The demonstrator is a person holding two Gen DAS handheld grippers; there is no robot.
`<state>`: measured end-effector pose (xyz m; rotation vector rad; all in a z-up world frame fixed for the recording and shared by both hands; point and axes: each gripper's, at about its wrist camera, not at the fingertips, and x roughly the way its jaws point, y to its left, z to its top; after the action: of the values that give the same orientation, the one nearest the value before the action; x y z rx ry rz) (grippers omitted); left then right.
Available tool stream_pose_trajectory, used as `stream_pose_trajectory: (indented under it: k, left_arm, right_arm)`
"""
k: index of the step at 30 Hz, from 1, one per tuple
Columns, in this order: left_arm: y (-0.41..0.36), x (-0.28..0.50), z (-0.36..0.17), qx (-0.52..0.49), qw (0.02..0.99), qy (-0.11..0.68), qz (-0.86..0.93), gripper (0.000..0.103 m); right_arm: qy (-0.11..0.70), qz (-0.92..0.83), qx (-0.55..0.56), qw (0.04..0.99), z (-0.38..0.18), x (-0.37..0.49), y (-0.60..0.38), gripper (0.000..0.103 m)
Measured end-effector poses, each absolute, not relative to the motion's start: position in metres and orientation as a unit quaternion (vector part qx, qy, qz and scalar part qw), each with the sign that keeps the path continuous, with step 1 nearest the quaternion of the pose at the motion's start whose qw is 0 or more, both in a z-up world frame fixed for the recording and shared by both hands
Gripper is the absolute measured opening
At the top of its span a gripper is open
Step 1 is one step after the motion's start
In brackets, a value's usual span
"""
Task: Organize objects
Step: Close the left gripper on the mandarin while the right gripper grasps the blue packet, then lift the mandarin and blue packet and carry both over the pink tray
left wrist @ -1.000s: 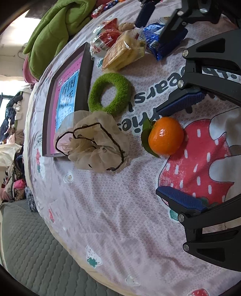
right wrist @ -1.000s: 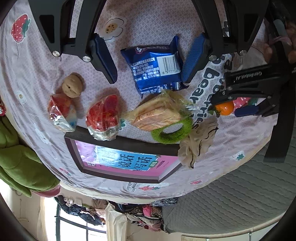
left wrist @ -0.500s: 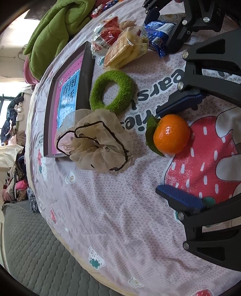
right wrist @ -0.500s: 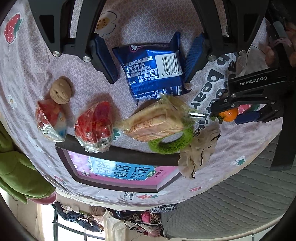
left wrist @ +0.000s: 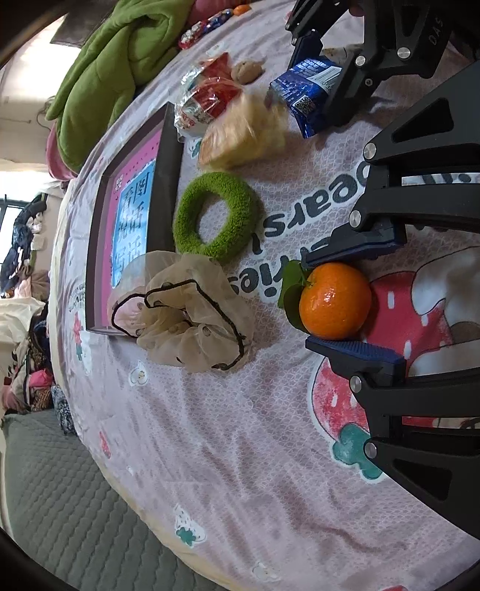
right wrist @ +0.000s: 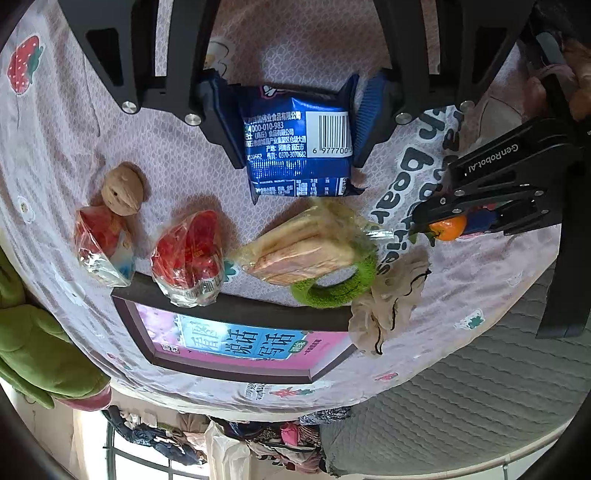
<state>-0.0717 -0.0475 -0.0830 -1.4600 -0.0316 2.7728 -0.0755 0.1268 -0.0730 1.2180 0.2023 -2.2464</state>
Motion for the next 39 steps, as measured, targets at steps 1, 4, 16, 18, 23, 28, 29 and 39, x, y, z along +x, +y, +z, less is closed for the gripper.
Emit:
stream_pose_trajectory:
  k: [1, 4, 16, 18, 23, 28, 29, 39]
  left_arm:
    - [-0.046, -0.07, -0.082, -0.465, 0.005, -0.01, 0.885, 0.039]
    - [-0.042, -0.066, -0.077, -0.462, 0.008, -0.007, 0.887, 0.039]
    - [-0.022, -0.047, -0.044, -0.436, 0.009, 0.01, 0.9, 0.039]
    - [-0.018, -0.044, -0.039, -0.431, 0.01, 0.014, 0.902, 0.039]
    - [-0.006, -0.035, -0.025, -0.419, 0.004, 0.025, 0.908, 0.039]
    - [0.0, -0.028, -0.009, -0.409, -0.003, 0.03, 0.912, 0.039]
    - [0.001, -0.028, -0.006, -0.406, -0.005, 0.031, 0.913, 0.039]
    - [0.012, -0.021, 0.034, -0.374, -0.019, 0.039, 0.927, 0.039]
  right_arm:
    - [0.077, -0.841, 0.454, 0.286, -0.071, -0.074, 0.127, 0.056]
    - [0.08, -0.842, 0.45, 0.287, -0.066, -0.07, 0.128, 0.056]
    - [0.069, -0.861, 0.423, 0.274, -0.036, -0.056, 0.146, 0.056]
    - [0.066, -0.864, 0.419, 0.272, -0.032, -0.054, 0.151, 0.056]
    - [0.056, -0.87, 0.41, 0.268, -0.023, -0.05, 0.16, 0.056]
    - [0.046, -0.875, 0.403, 0.265, -0.014, -0.048, 0.165, 0.056]
    - [0.046, -0.875, 0.402, 0.265, -0.012, -0.048, 0.166, 0.056]
    - [0.033, -0.89, 0.372, 0.259, 0.016, -0.045, 0.179, 0.056]
